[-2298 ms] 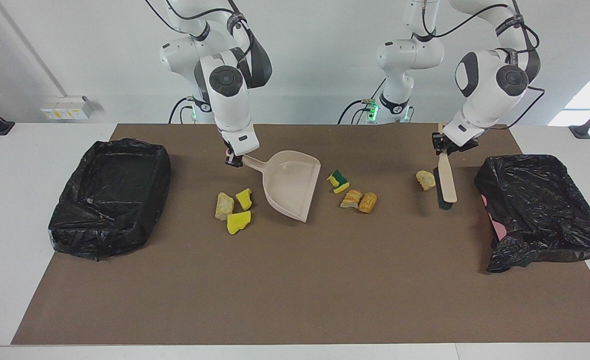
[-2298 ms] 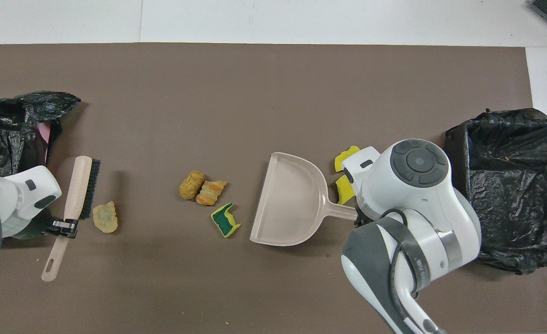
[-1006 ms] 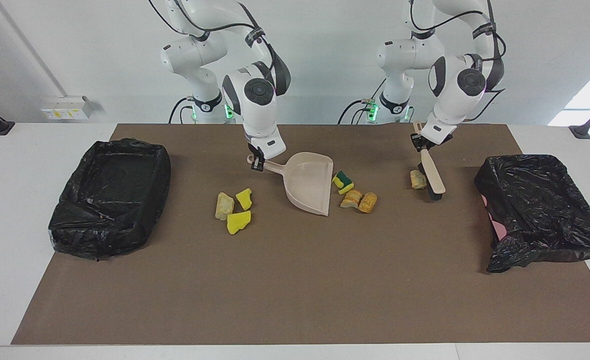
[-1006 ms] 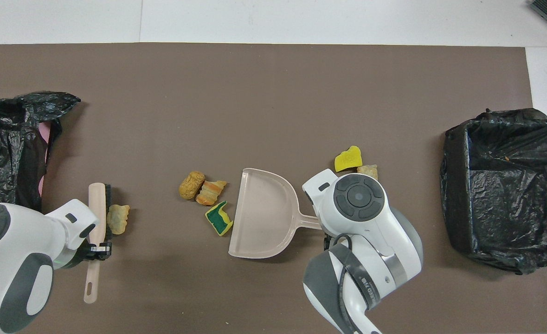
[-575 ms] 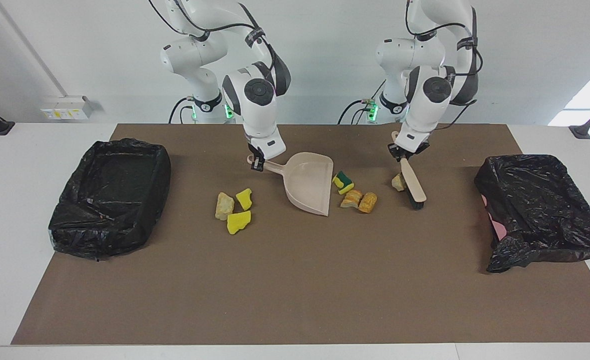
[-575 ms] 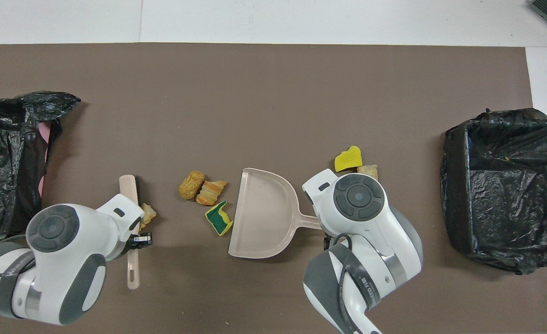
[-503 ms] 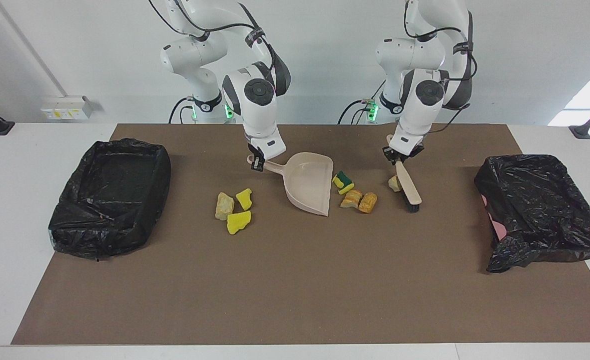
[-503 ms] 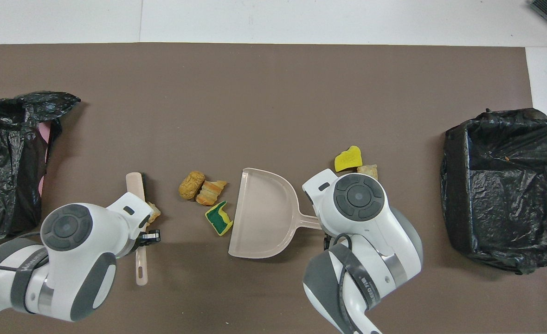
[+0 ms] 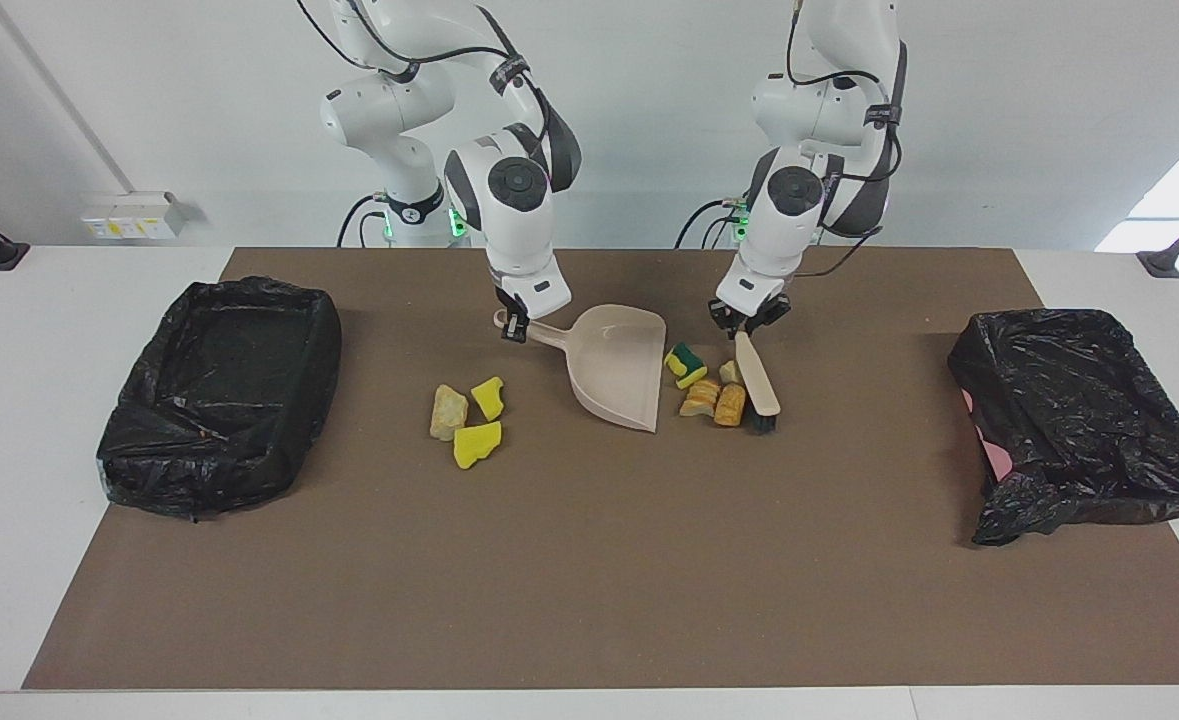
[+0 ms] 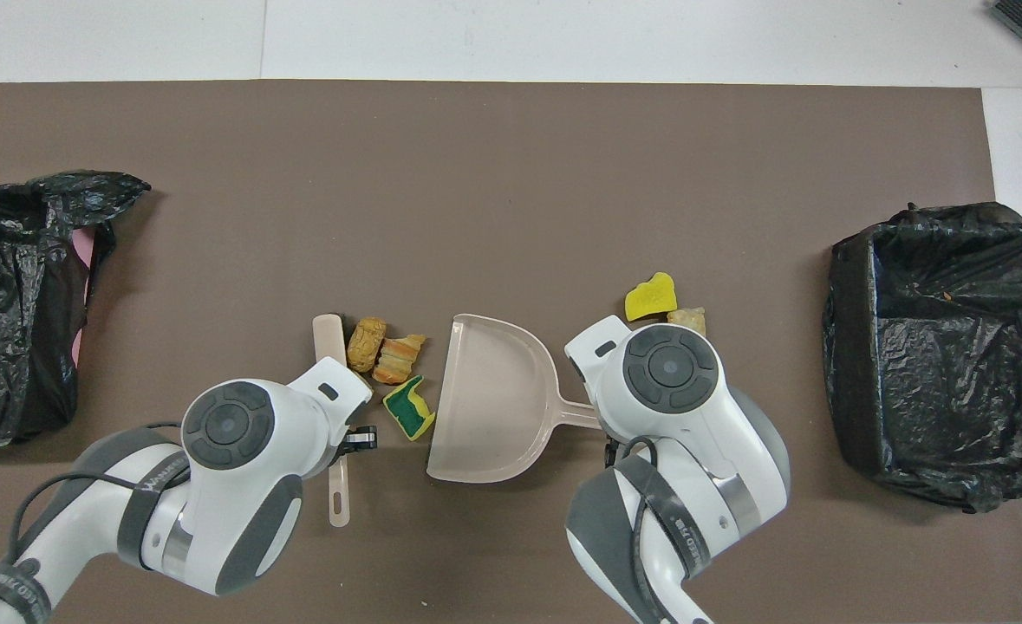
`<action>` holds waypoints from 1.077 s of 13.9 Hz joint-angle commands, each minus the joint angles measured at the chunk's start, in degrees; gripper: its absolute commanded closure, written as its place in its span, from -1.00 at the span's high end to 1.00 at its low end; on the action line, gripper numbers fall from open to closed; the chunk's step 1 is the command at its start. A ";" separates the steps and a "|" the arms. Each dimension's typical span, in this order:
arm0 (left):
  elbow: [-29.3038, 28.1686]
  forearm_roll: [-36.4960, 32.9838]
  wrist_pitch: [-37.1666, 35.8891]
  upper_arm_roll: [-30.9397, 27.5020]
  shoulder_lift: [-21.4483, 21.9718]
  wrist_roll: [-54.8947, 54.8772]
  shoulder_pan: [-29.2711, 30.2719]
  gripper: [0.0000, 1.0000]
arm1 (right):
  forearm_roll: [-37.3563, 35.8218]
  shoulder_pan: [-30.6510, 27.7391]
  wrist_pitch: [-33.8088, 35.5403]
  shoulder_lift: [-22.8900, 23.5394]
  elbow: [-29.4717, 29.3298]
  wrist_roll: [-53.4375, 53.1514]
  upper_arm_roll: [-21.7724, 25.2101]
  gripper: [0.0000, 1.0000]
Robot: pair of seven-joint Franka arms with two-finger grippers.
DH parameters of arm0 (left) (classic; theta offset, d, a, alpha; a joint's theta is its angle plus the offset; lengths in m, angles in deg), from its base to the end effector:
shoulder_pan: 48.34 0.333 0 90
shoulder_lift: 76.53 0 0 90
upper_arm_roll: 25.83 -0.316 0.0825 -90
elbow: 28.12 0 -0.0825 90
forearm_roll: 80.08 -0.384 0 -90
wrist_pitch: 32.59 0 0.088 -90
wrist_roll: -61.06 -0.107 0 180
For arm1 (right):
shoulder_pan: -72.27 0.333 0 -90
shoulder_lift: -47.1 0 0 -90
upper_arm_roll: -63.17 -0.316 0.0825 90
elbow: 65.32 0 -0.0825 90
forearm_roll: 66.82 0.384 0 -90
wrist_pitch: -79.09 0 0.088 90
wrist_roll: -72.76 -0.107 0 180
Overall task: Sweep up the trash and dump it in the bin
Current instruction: 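Sweep bread toward the dustpan with the left gripper while the right gripper holds it, then brush the bread and sponge into the dustpan with the left gripper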
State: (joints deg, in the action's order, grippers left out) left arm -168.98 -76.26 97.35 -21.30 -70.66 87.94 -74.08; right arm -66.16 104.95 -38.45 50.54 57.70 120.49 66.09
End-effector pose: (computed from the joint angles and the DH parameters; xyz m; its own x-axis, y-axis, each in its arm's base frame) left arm 0.3948 -0.2321 0.3282 0.9952 -0.0130 -0.0970 -0.0136 -0.9999 -0.0054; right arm 0.4593 0.2635 0.3623 0.2158 0.9713 -0.0997 0.9666 -0.2270 -0.1189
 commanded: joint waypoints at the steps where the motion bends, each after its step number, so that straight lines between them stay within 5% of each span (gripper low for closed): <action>1: 0.59 1.97 0.57 -0.66 -0.77 -0.68 -5.36 -1.00 | -0.84 -0.16 -1.37 0.25 0.20 -1.85 -0.10 -1.00; 9: 6.82 7.68 -0.13 -0.66 -1.99 2.03 -17.59 -1.00 | -0.84 -0.16 -1.29 0.25 0.20 -1.85 -0.10 -1.00; 15: 9.81 7.78 -1.35 -1.19 -2.88 5.47 -14.97 -1.00 | -0.84 -0.86 0.03 0.52 -0.94 -3.26 -0.02 -1.00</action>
State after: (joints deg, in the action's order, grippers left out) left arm -161.61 -69.45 97.70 -22.04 -72.57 92.63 -90.60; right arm -66.16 104.83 -38.45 50.58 57.58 119.11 66.13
